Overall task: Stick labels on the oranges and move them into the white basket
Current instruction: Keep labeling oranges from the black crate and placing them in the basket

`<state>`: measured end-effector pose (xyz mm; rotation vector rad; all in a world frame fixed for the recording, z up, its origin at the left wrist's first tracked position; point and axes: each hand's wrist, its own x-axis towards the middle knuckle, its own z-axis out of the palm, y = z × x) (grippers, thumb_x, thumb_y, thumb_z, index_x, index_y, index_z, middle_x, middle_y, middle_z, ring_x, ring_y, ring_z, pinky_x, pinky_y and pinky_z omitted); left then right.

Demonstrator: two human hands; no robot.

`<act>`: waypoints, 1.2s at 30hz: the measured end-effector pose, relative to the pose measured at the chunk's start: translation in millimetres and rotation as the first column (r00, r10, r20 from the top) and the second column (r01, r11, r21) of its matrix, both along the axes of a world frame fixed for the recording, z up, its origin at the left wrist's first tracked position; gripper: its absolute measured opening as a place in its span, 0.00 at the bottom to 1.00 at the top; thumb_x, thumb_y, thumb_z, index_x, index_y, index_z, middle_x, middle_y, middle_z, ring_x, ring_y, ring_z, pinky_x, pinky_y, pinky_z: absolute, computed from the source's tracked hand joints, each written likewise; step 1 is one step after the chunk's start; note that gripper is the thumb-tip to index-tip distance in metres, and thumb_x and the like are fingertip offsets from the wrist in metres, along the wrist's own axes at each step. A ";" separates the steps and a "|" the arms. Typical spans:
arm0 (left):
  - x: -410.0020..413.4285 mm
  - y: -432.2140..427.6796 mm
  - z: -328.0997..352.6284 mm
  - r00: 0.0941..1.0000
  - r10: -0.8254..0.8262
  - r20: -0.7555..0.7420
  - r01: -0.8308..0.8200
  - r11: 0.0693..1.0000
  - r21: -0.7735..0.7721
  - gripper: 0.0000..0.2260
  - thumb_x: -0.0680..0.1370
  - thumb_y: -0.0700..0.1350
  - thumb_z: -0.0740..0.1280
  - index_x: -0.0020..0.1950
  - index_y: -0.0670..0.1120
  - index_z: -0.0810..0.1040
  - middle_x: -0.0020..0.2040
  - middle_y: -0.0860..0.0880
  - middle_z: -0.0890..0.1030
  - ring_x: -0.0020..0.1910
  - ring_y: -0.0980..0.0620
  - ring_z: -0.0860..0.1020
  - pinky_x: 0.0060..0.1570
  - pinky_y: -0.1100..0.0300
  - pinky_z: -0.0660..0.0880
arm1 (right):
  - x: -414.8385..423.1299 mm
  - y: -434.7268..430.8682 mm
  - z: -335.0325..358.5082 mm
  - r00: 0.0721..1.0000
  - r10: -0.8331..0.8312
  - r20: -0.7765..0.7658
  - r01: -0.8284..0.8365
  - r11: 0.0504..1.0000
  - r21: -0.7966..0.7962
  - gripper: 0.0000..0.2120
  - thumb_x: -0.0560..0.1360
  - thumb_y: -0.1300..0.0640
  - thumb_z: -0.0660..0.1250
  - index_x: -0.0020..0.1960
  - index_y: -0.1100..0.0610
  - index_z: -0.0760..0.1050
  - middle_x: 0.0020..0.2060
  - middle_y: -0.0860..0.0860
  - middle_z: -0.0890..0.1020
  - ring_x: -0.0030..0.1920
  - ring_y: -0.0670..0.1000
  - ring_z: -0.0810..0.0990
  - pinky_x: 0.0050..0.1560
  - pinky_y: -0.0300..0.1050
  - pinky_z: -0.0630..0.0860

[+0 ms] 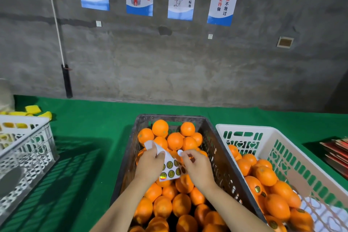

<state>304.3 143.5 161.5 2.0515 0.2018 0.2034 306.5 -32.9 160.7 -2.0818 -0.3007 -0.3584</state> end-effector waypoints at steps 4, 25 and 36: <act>-7.0 4.2 6.9 0.994 0.011 0.112 -0.044 0.954 0.297 0.24 0.83 0.52 0.59 0.68 0.32 0.67 0.29 0.48 0.69 0.35 0.46 0.77 0.31 0.49 0.69 | 3.6 -6.2 -5.2 0.994 0.005 -0.110 -0.025 0.983 -0.184 0.11 0.79 0.49 0.69 0.38 0.50 0.80 0.32 0.45 0.80 0.36 0.45 0.78 0.36 0.48 0.74; -14.3 1.8 13.1 0.959 0.065 0.276 -0.189 0.872 0.451 0.19 0.83 0.52 0.56 0.69 0.44 0.70 0.40 0.50 0.75 0.36 0.51 0.75 0.28 0.58 0.61 | 6.7 -16.7 -27.4 0.668 0.017 -0.744 -0.562 0.667 -0.490 0.09 0.76 0.58 0.69 0.51 0.63 0.83 0.43 0.54 0.84 0.36 0.48 0.80 0.37 0.39 0.76; -8.8 0.1 7.1 0.972 0.032 0.233 -0.138 0.880 0.455 0.20 0.83 0.52 0.57 0.65 0.38 0.72 0.32 0.54 0.68 0.30 0.56 0.69 0.26 0.58 0.60 | 9.4 -13.8 -38.0 0.744 -0.036 -0.667 -0.592 0.427 -0.684 0.11 0.71 0.55 0.75 0.50 0.59 0.84 0.50 0.55 0.85 0.51 0.56 0.83 0.47 0.49 0.80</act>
